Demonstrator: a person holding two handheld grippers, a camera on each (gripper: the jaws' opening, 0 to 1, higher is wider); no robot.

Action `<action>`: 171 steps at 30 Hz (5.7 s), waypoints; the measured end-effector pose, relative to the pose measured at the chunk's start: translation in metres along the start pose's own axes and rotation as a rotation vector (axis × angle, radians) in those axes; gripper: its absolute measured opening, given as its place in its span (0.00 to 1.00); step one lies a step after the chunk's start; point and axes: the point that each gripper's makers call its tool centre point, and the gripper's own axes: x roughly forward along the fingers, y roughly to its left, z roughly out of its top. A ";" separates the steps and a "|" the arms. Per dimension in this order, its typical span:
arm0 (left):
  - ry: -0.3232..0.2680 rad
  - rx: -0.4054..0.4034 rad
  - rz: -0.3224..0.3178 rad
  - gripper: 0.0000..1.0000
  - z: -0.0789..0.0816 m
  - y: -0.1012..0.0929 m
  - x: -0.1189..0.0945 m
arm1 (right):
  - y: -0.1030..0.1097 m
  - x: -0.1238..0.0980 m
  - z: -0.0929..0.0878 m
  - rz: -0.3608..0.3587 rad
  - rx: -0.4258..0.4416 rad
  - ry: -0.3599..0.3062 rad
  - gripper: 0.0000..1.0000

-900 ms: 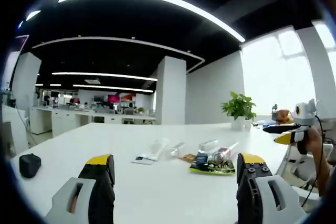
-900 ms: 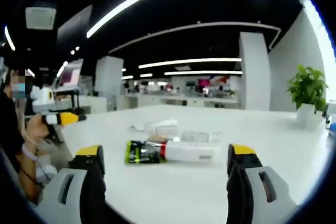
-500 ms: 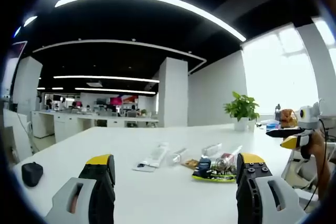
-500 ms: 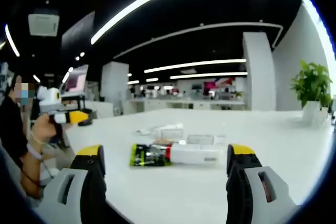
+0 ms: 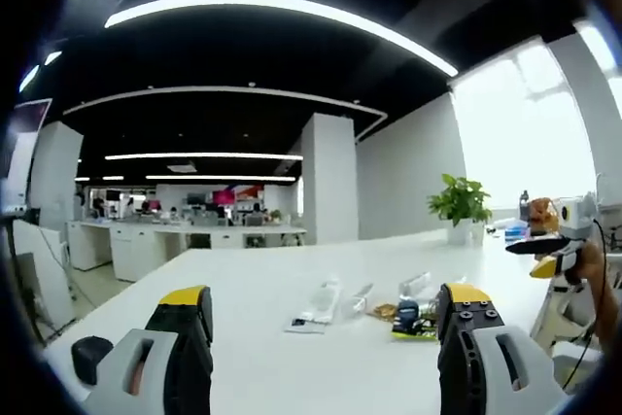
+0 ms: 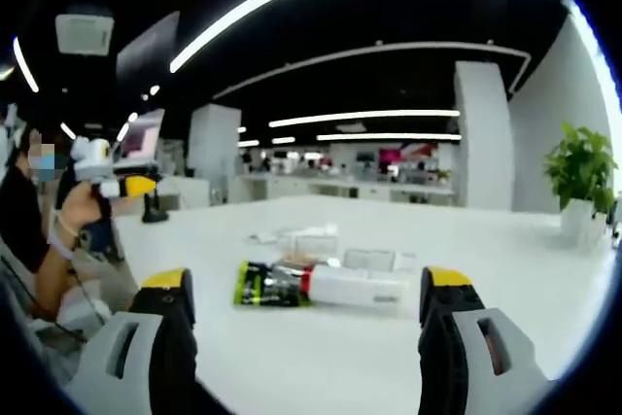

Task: Arrange the skincare products in the storage area until every visible bottle or jar stands upright without overlapping.

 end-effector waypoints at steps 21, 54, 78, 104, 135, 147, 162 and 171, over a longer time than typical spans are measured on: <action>0.019 0.008 -0.055 0.99 -0.022 -0.006 -0.007 | 0.012 0.039 0.012 0.099 -0.162 0.109 0.92; 0.061 0.078 -0.064 0.97 -0.029 -0.004 -0.006 | 0.019 0.140 -0.020 0.395 -0.520 0.333 0.79; 0.060 0.079 -0.079 0.96 -0.027 -0.007 -0.005 | 0.028 0.144 -0.047 0.599 -0.585 0.531 0.62; 0.072 0.063 -0.089 0.96 -0.030 -0.007 -0.003 | 0.039 0.141 -0.077 0.834 -0.640 0.825 0.39; 0.058 0.050 -0.083 0.96 -0.025 -0.002 -0.006 | 0.024 0.128 -0.034 0.818 -0.708 0.859 0.26; 0.057 0.055 -0.077 0.95 -0.025 -0.002 -0.006 | -0.008 0.117 0.005 0.729 -0.590 0.693 0.26; 0.080 0.065 -0.095 0.95 -0.031 -0.010 -0.002 | -0.045 0.113 0.041 0.627 -0.367 0.475 0.26; 0.081 0.059 -0.093 0.95 -0.032 -0.009 -0.002 | -0.057 0.100 0.043 0.606 -0.302 0.346 0.26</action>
